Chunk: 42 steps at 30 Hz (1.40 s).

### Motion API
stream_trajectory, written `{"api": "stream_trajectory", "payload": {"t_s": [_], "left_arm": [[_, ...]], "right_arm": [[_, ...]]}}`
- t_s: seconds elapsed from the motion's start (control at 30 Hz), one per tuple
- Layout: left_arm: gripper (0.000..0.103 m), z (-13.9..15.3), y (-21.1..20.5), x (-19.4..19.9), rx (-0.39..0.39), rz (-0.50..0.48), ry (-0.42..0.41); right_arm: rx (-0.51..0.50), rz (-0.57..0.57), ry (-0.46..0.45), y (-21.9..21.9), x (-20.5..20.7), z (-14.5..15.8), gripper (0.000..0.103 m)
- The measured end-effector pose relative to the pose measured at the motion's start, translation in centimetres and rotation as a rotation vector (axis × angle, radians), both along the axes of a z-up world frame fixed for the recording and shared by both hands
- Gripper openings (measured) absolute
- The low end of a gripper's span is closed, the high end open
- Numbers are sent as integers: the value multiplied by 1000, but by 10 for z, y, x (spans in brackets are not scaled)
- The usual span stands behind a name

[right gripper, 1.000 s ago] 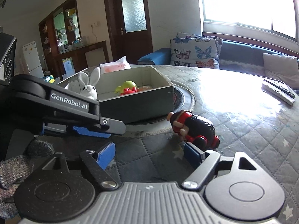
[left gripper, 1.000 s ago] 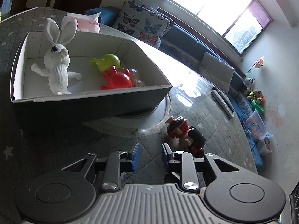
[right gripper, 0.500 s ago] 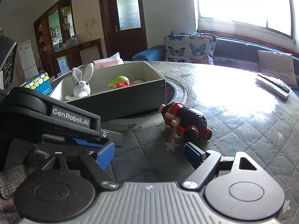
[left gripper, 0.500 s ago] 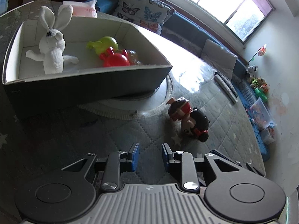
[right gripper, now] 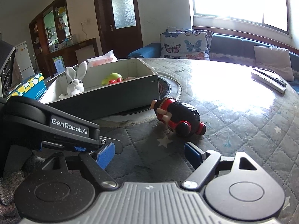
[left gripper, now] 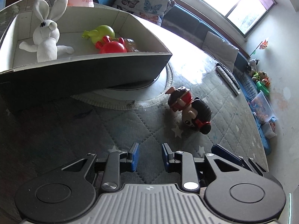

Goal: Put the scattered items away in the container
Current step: 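Move the left gripper down to the red-and-black figure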

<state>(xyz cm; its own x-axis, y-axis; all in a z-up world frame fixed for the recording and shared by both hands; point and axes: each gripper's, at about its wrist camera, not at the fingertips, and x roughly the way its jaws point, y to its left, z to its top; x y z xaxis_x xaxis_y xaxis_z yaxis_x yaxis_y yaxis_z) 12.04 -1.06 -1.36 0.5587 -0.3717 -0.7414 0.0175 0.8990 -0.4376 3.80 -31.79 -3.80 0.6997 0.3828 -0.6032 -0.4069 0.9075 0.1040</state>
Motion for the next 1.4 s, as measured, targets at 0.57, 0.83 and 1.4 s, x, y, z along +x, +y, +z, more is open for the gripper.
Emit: {"api": "stream_trajectory", "payload": {"t_s": [0.57,0.83,1.4], "left_arm": [[29,-5,-6,7,5,-12,20],[29,-5,-6,8,6,-13,19],[29,-1,-13,36,-19,-33,35]], "right_arm": [[3,-20,23,-6,11,-9,84],[-1,-27,30,-9,16,-12,84],[-17,-51,37,-15,37,-16,84]]}}
